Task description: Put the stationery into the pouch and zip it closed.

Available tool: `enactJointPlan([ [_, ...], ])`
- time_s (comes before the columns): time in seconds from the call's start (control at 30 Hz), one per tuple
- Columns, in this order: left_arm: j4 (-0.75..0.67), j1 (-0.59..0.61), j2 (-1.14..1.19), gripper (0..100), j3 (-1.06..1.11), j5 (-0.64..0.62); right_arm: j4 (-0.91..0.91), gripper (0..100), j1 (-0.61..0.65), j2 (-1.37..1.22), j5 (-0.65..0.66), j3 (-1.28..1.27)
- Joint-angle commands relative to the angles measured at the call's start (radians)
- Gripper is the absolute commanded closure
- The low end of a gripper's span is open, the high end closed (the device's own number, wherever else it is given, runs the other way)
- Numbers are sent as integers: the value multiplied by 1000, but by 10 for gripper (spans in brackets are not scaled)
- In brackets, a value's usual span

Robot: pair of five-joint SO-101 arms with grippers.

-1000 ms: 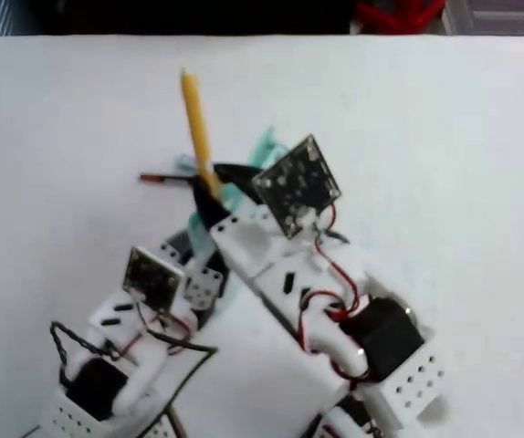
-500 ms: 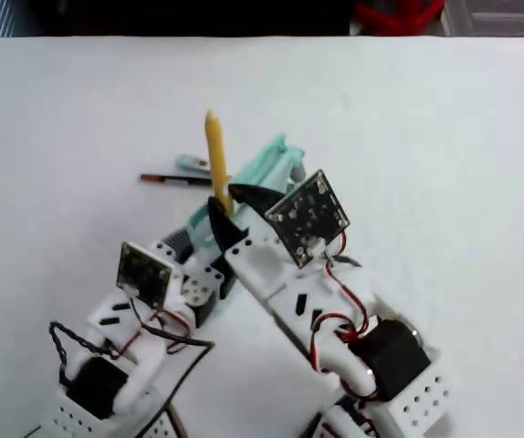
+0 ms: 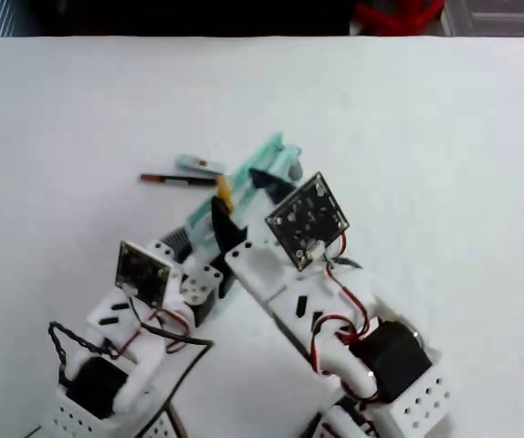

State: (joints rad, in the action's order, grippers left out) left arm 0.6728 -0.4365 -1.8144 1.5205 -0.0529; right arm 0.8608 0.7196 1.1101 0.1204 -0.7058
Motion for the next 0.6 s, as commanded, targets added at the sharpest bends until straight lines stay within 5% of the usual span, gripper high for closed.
enactJointPlan([
  [0.0,-21,12,-10,844,-9,-12,13,747,-5,13,11,6],
  [0.57,-29,-82,-10,845,-3,21,30,748,-42,2,15,12],
])
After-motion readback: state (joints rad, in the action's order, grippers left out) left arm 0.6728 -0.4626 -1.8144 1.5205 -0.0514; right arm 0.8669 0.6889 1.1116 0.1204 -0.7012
